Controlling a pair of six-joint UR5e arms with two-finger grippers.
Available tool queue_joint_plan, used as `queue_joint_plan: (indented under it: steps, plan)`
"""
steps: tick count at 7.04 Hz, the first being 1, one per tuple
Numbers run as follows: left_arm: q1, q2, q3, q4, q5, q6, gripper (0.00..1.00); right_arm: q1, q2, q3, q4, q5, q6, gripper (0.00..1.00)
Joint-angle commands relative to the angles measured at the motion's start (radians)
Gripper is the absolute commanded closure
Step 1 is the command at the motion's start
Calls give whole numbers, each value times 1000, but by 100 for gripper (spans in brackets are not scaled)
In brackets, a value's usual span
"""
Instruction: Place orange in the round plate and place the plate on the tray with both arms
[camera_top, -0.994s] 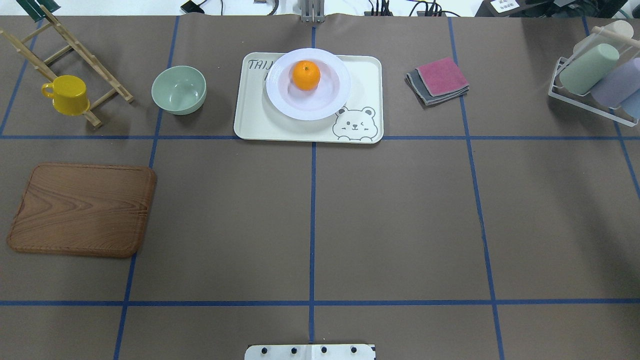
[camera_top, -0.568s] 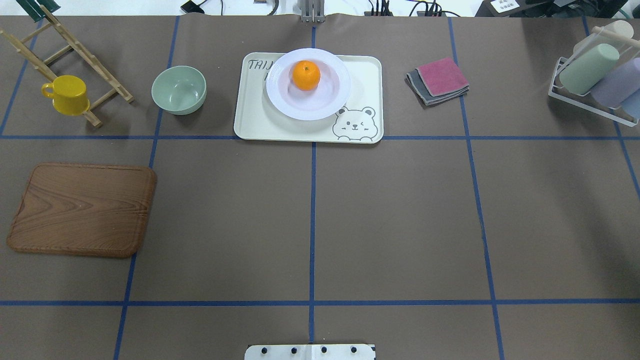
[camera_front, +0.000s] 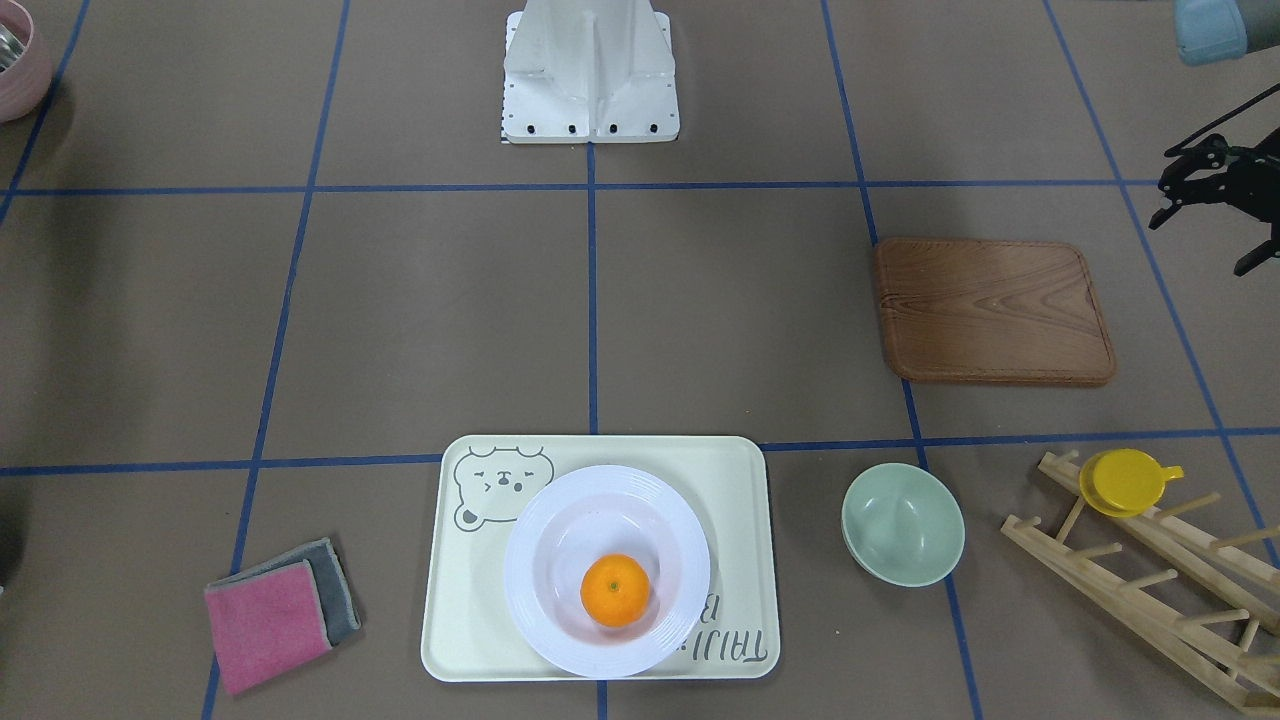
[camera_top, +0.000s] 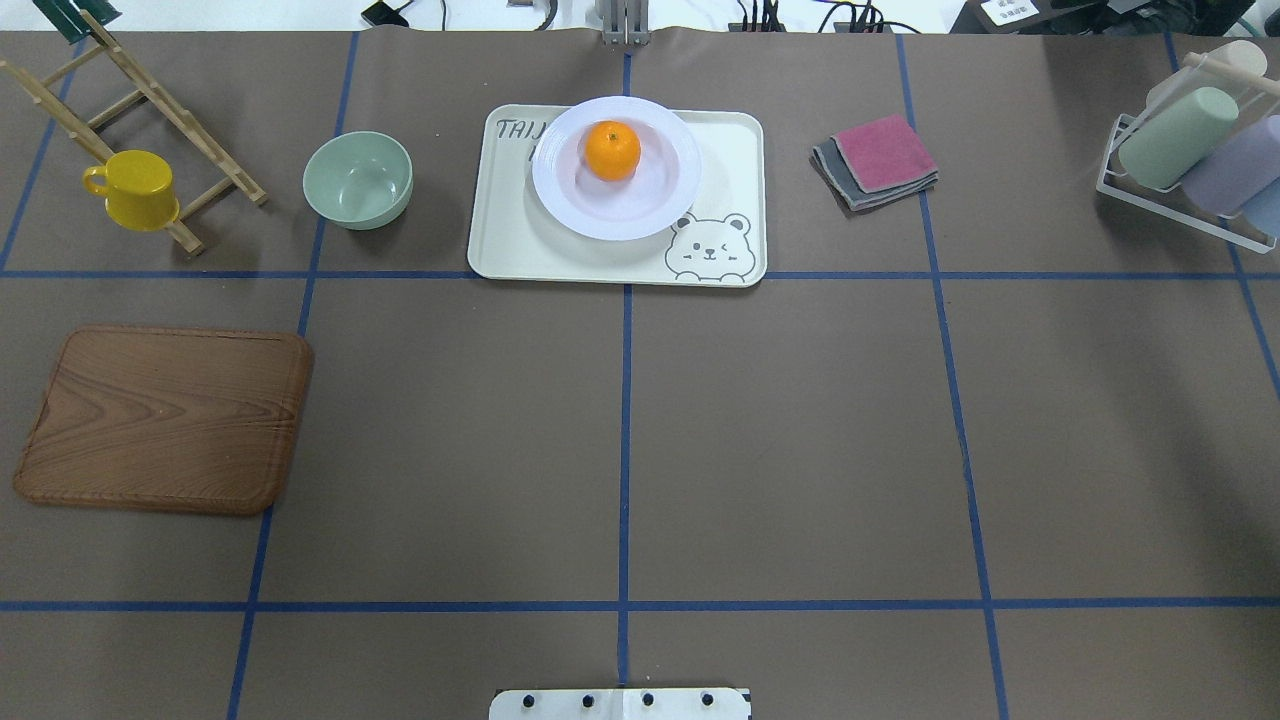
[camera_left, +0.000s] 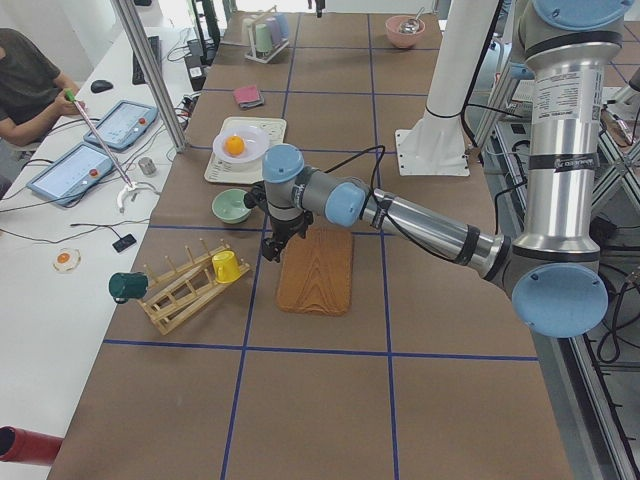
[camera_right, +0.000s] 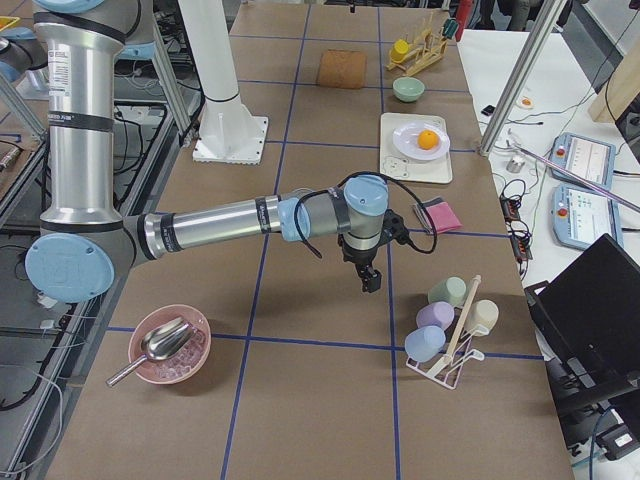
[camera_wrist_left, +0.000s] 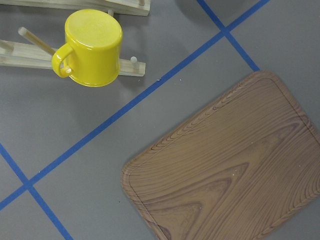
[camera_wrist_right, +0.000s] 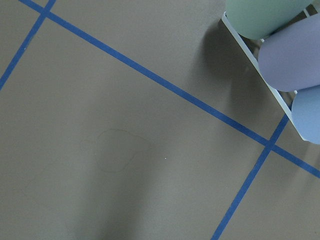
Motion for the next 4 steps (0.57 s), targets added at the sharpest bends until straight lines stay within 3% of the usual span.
queue_joint_plan:
  steps: [1, 4]
  plan:
    - [-1, -4, -17, -1, 1, -1, 1, 0, 0, 1, 1, 1, 0, 0]
    - [-1, -14, -18, 1, 1, -1, 1, 0, 6, 1, 1, 1, -6, 0]
